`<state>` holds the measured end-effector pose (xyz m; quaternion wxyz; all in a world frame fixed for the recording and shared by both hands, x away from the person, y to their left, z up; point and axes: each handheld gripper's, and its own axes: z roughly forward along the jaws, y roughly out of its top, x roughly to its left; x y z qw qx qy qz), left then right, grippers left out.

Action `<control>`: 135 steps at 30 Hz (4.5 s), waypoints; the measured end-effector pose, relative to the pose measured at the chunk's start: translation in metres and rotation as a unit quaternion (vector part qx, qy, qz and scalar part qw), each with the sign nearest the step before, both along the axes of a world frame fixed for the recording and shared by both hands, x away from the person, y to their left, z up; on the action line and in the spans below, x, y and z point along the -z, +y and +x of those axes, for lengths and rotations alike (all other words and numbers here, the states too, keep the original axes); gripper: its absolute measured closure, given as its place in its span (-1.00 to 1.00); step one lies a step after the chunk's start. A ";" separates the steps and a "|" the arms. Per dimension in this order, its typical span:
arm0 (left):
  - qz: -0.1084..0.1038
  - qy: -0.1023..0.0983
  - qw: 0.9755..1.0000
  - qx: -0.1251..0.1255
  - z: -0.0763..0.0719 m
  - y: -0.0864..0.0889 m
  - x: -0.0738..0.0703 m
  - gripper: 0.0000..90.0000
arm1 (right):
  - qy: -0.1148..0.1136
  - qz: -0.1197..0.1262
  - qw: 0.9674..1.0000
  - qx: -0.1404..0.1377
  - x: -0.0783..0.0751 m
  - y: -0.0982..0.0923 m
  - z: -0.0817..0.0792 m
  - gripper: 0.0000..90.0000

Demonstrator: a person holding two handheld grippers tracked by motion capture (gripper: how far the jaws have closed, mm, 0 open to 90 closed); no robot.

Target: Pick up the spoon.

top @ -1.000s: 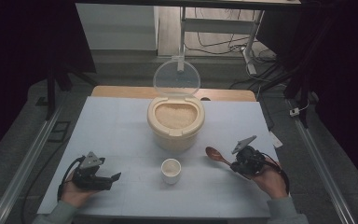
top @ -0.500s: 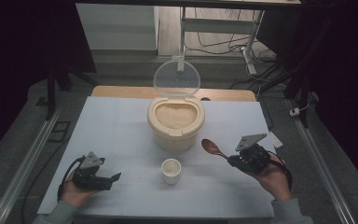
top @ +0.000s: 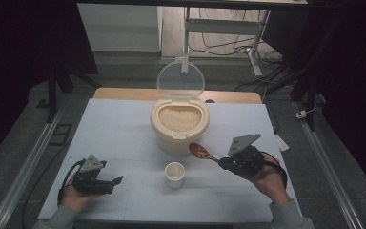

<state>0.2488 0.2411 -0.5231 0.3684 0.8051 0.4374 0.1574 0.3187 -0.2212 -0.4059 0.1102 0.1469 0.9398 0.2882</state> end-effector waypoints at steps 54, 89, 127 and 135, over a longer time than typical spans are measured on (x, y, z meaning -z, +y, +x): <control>0.004 -0.056 0.988 0.143 0.008 -0.069 -0.076 -0.68 | -0.017 -0.031 0.995 -0.099 0.016 0.081 -0.005 0.78; 0.101 0.009 0.939 0.328 0.044 -0.168 -0.095 -0.15 | -0.045 -0.042 0.987 -0.147 0.016 0.100 -0.020 0.78; 0.106 0.000 0.936 0.337 0.050 -0.167 -0.088 0.72 | -0.082 0.135 0.985 -0.068 -0.001 0.072 -0.020 0.14; 0.088 -0.016 0.945 0.314 0.051 -0.159 -0.089 0.73 | -0.080 0.217 0.972 0.029 -0.005 0.044 -0.019 -0.08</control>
